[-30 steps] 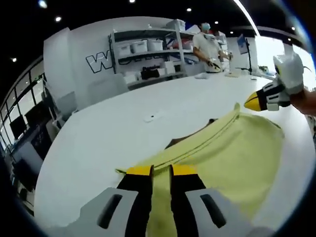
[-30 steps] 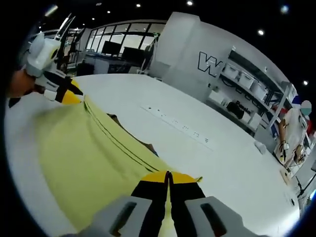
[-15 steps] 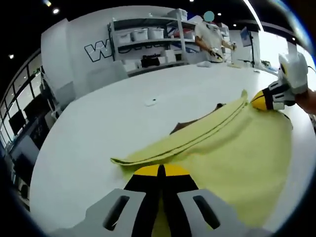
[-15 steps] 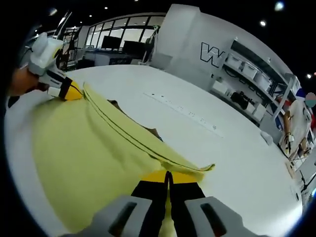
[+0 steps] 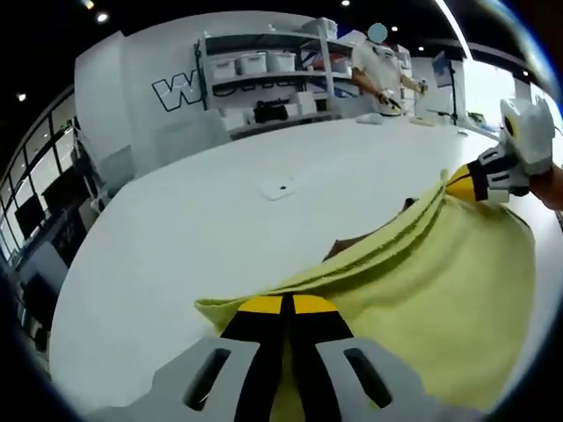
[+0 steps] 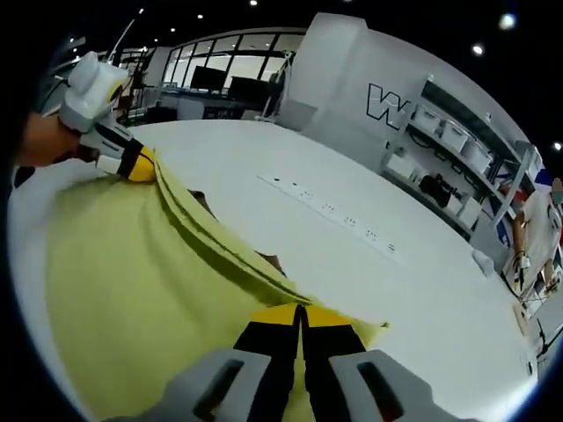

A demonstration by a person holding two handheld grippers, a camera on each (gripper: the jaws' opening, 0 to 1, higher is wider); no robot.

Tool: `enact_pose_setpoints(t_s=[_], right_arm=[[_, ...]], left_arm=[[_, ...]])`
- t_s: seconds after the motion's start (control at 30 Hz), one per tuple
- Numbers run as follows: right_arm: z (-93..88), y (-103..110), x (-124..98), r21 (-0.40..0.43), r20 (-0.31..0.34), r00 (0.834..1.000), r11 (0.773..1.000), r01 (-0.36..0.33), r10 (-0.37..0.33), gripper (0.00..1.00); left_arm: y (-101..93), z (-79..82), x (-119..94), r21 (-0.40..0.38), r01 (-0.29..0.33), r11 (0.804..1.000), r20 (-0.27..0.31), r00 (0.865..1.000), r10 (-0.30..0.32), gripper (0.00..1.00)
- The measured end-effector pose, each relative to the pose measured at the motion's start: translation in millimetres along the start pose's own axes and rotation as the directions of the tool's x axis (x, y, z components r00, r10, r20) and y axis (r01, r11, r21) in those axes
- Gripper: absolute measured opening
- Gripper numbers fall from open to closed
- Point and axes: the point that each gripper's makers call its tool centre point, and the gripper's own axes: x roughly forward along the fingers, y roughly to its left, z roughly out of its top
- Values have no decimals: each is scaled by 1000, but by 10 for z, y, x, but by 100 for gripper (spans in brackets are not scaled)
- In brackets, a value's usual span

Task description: Fold the garment on the visible template until the final outline fits inside the template.

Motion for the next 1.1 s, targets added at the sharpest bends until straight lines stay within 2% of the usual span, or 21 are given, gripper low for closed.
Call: enact_pose_setpoints(t_s=[0.17,0.33,0.4,0.57,0.73,1.1], right_arm=[[-46,-39,51,8,-12,1000,1000,10,-10,0],[-168,7,80,4,-49,999,1000,2,-2,0],[-215,19,83,10,-65,998,1000,-1,1,0],[-203,-1,63,12,-58,998,1000,6,-6,0],[-266,-113,45,43,-59,998,998,36,-34,0],[-254,-117,49,47,-61,998,998,31,-28,0]], left_arm=[[50,12,36,2,-14,1000,1,1000,14,0],[33,-74,60,30,-14,999,-25,1000,15,0],[38,-71,56,35,-17,999,-18,1000,17,0],[43,-71,46,56,-22,998,-13,1000,22,0],[97,-96,19,91,-40,995,-7,999,41,0],[102,-77,20,74,-40,996,-2,999,40,0]])
